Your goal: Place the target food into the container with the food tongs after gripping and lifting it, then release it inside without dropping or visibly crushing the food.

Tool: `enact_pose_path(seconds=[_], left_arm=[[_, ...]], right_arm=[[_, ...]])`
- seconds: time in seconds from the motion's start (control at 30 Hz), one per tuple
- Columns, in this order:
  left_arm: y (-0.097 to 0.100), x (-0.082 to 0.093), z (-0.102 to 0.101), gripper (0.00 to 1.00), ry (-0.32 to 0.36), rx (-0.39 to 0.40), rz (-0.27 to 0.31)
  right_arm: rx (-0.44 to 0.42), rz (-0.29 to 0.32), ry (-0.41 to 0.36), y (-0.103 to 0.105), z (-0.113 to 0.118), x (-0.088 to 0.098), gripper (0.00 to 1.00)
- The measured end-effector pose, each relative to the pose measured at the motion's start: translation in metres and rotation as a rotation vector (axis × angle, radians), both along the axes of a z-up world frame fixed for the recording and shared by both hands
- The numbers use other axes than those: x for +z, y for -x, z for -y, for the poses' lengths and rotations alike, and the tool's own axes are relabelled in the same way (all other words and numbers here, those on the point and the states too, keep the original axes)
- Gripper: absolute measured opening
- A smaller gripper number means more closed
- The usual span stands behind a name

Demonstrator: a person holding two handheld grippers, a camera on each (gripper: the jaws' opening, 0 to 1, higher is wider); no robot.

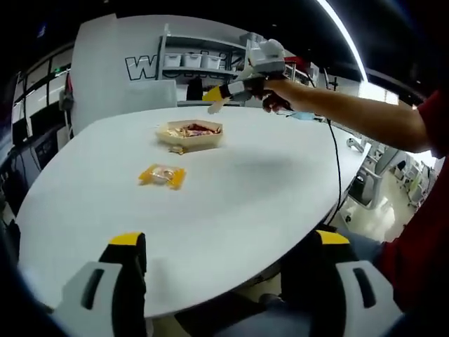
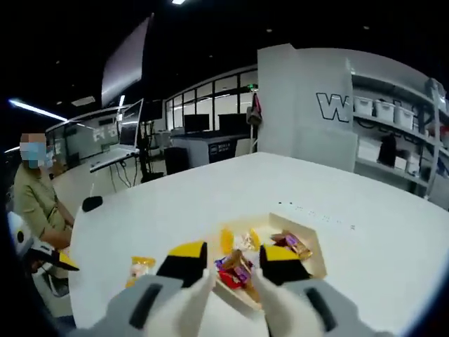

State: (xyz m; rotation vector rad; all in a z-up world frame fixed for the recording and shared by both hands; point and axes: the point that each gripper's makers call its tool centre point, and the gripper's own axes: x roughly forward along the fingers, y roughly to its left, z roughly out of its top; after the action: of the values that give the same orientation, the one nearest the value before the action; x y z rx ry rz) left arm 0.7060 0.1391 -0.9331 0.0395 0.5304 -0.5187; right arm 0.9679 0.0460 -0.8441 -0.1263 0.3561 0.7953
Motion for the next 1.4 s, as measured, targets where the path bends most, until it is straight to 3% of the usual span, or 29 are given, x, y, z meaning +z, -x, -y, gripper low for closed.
enact_pose_path(seconds=[0.47, 0.57, 0.67, 0.83, 0.93, 1.03, 1.4], left_arm=[[-0.002, 0.000, -0.006, 0.99, 0.002, 0.038, 0.014], [-0.008, 0.009, -0.008, 0.99, 0.038, 0.061, 0.049], [-0.009, 0.010, -0.006, 0.99, 0.041, 0.060, 0.043], [-0.009, 0.010, -0.005, 0.99, 0.039, 0.059, 0.034], [-0.008, 0.006, -0.005, 0.99, 0.035, 0.063, 0.014], [-0.007, 0.005, -0.004, 0.99, 0.043, 0.062, 0.010], [-0.011, 0.005, -0.010, 0.99, 0.032, 0.075, 0.001]], right_arm=[[0.065, -0.038, 0.034, 0.025, -0.020, -0.040, 0.25], [0.083, -0.024, 0.049, 0.025, -0.024, -0.043, 0.25], [0.156, 0.018, 0.053, 0.030, -0.038, -0.040, 0.25], [0.181, 0.073, 0.125, 0.029, -0.052, -0.047, 0.25], [0.202, 0.067, 0.115, 0.030, -0.063, -0.052, 0.25], [0.248, 0.121, 0.159, 0.031, -0.075, -0.056, 0.25], [0.273, 0.095, 0.161, 0.025, -0.093, -0.073, 0.25]])
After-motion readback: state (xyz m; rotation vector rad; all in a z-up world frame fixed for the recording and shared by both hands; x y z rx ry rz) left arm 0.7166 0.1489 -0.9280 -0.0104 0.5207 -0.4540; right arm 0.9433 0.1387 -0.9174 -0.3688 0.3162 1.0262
